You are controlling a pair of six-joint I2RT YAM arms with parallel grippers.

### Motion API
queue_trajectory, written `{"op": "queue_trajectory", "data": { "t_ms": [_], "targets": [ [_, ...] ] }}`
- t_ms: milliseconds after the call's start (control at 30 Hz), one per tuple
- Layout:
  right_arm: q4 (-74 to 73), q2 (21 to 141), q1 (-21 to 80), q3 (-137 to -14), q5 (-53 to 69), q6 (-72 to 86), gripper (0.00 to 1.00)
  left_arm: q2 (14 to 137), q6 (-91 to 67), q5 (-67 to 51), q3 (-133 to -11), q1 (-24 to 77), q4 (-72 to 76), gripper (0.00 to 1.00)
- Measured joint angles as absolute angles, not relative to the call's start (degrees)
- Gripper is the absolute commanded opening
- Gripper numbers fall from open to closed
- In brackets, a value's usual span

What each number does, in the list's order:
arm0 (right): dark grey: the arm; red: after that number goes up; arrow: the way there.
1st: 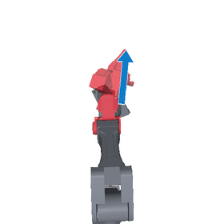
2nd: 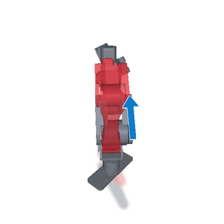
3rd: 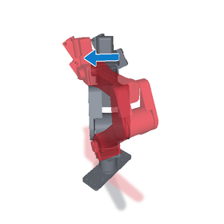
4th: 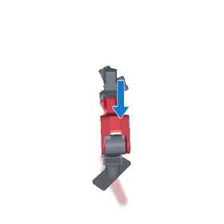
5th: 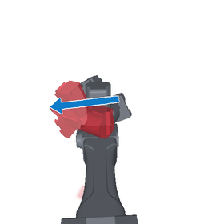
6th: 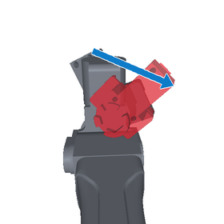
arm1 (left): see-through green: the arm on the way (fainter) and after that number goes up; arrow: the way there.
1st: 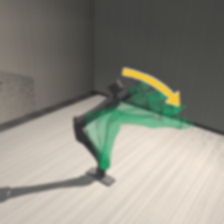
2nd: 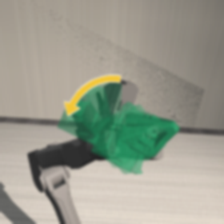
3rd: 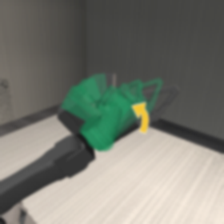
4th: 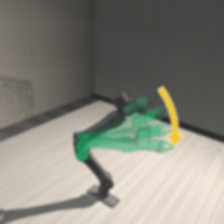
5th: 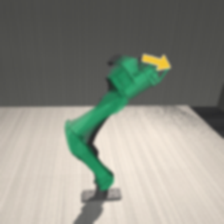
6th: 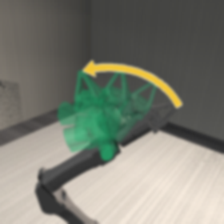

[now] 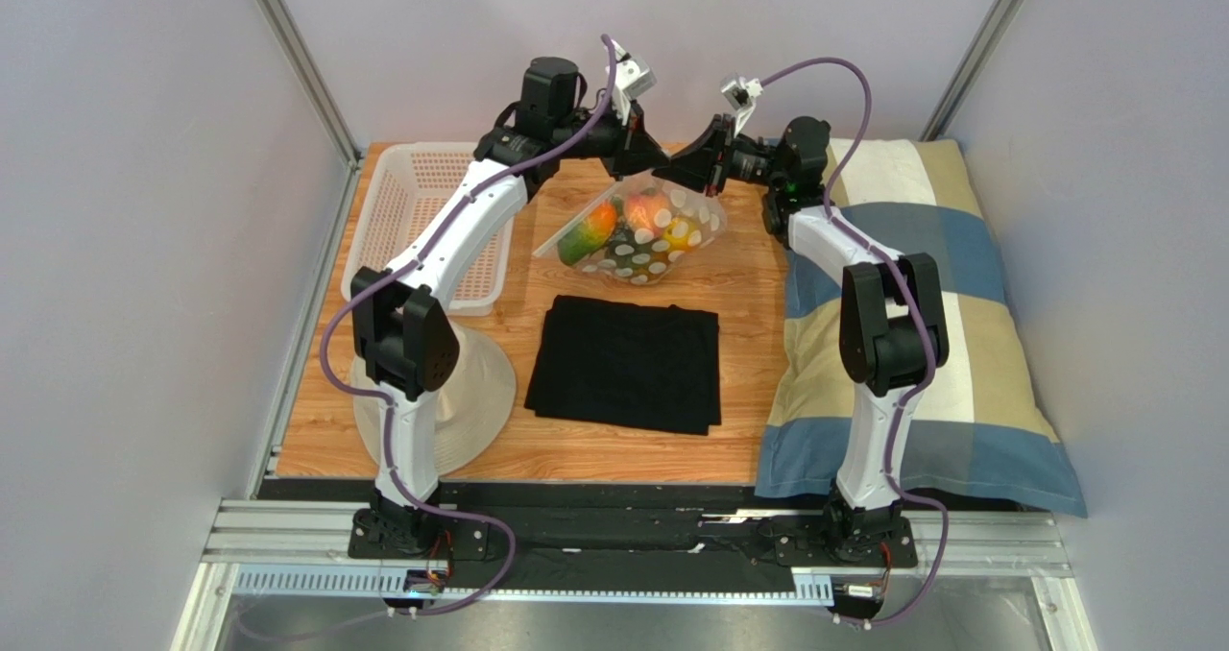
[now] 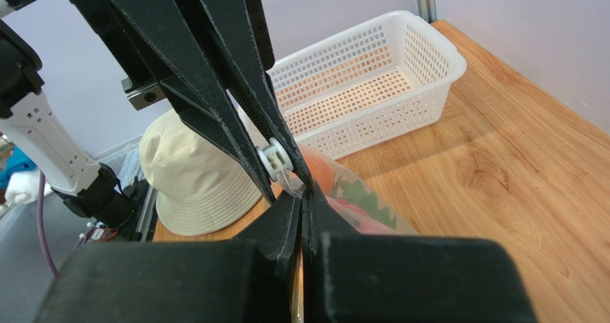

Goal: Open the zip-top bag and remove the fake food

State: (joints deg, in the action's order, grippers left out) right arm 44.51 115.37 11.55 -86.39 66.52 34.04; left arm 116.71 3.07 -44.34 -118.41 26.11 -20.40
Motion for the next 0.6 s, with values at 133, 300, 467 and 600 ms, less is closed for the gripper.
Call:
{"op": "queue_trajectory", "data": {
  "t_ms": [133, 300, 467, 600],
  "targets": [
    [49.5, 117.1, 10.94, -86.41, 65.23, 39.97, 0.0, 115.04, 2.35, -41.5, -115.37, 25.43, -19.11, 0.0],
    [57.52, 120.68, 9.32, -86.72, 63.68, 48.73, 0.0, 109.12, 0.6, -36.47, -102.65, 23.05, -17.34, 0.0],
    [55.92, 121.43, 7.38, -86.72, 61.8, 48.73, 0.0, 106.41, -4.08, -29.78, -94.63, 21.89, -16.38, 0.0],
    [49.76, 121.43, 7.49, -87.05, 60.07, 44.97, 0.0, 100.6, -9.8, -25.67, -83.59, 21.71, -11.03, 0.0]
  ]
}}
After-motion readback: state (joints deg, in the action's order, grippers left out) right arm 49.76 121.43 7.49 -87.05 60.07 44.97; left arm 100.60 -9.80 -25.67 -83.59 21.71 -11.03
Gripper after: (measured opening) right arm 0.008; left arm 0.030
